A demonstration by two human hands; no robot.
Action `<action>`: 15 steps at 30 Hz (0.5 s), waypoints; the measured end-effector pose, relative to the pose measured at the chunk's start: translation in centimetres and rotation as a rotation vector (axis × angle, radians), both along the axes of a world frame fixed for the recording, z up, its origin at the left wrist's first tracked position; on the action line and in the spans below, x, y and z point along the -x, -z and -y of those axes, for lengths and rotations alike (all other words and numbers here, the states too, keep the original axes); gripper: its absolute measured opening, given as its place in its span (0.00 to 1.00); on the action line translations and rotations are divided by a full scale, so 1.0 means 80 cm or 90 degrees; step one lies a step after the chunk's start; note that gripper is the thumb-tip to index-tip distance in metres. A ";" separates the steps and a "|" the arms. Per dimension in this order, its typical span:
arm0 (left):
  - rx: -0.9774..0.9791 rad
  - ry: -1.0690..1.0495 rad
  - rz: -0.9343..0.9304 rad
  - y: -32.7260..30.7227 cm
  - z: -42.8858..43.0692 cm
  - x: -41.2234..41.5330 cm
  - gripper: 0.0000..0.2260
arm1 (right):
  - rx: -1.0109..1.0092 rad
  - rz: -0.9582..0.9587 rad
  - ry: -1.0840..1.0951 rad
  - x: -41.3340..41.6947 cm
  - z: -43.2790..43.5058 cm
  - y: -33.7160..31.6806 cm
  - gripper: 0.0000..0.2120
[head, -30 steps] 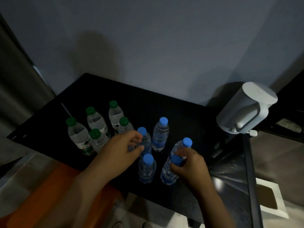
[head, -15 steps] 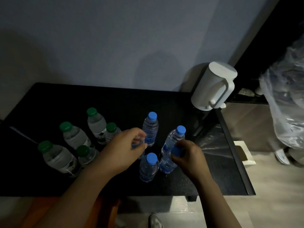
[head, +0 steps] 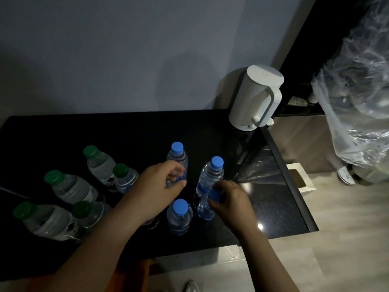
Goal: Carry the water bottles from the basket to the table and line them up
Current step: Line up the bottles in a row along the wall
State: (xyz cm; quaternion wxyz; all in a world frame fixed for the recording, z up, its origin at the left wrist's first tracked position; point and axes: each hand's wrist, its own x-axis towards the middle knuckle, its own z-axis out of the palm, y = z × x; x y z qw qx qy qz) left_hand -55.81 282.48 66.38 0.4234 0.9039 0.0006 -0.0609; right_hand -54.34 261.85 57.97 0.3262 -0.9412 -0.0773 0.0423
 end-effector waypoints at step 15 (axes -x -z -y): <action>0.011 0.004 0.041 0.002 0.004 0.011 0.09 | 0.007 0.118 -0.001 0.008 0.001 -0.046 0.15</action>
